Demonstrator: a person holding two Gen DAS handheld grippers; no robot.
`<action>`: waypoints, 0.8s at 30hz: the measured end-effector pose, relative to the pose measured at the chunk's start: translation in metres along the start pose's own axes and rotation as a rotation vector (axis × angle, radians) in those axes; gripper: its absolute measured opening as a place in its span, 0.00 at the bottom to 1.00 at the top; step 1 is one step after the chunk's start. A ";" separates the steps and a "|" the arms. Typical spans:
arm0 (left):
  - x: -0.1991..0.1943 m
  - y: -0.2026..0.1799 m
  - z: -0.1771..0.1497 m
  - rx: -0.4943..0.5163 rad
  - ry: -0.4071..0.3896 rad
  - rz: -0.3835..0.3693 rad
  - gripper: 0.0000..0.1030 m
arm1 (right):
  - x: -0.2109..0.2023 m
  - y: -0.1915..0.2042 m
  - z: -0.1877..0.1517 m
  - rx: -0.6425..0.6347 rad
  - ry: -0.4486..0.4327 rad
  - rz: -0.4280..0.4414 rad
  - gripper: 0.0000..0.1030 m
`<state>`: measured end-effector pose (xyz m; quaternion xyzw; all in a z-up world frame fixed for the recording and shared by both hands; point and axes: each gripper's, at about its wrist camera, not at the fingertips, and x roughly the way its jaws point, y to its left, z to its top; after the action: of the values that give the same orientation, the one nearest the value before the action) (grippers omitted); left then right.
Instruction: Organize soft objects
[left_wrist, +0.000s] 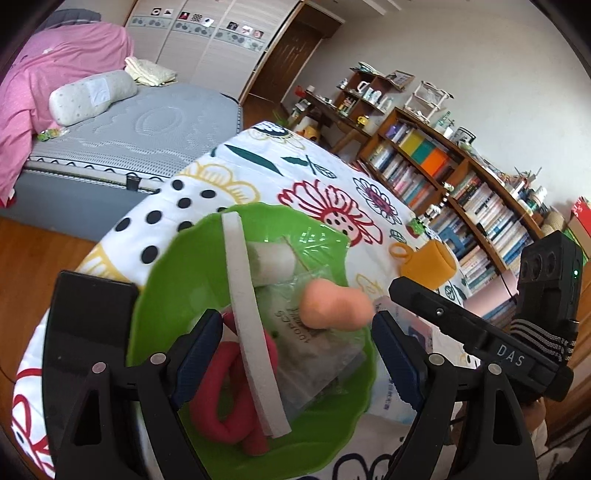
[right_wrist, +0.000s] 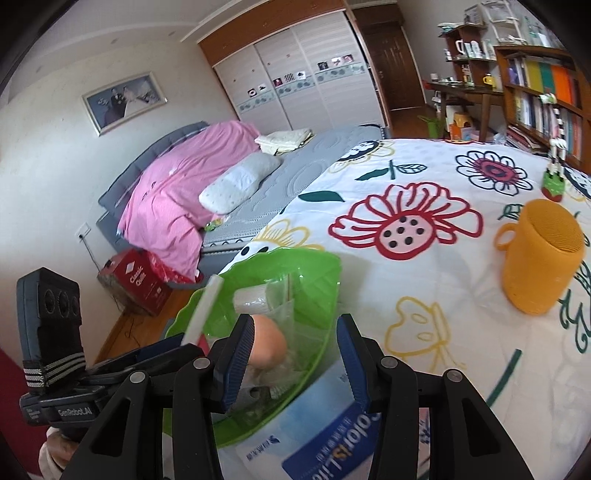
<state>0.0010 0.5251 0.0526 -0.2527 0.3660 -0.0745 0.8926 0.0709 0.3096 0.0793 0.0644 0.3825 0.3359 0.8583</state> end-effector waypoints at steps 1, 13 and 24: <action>0.002 -0.002 0.000 0.004 0.004 -0.006 0.81 | -0.001 -0.002 -0.001 0.005 -0.004 0.000 0.48; 0.002 -0.016 0.000 0.043 0.015 0.053 0.81 | -0.017 -0.012 -0.010 0.011 -0.031 -0.015 0.56; -0.020 -0.026 -0.014 0.165 -0.073 0.301 0.81 | -0.030 0.004 -0.022 -0.079 -0.059 -0.026 0.66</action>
<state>-0.0213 0.5035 0.0696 -0.1236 0.3595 0.0394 0.9241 0.0392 0.2904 0.0838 0.0352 0.3444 0.3378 0.8752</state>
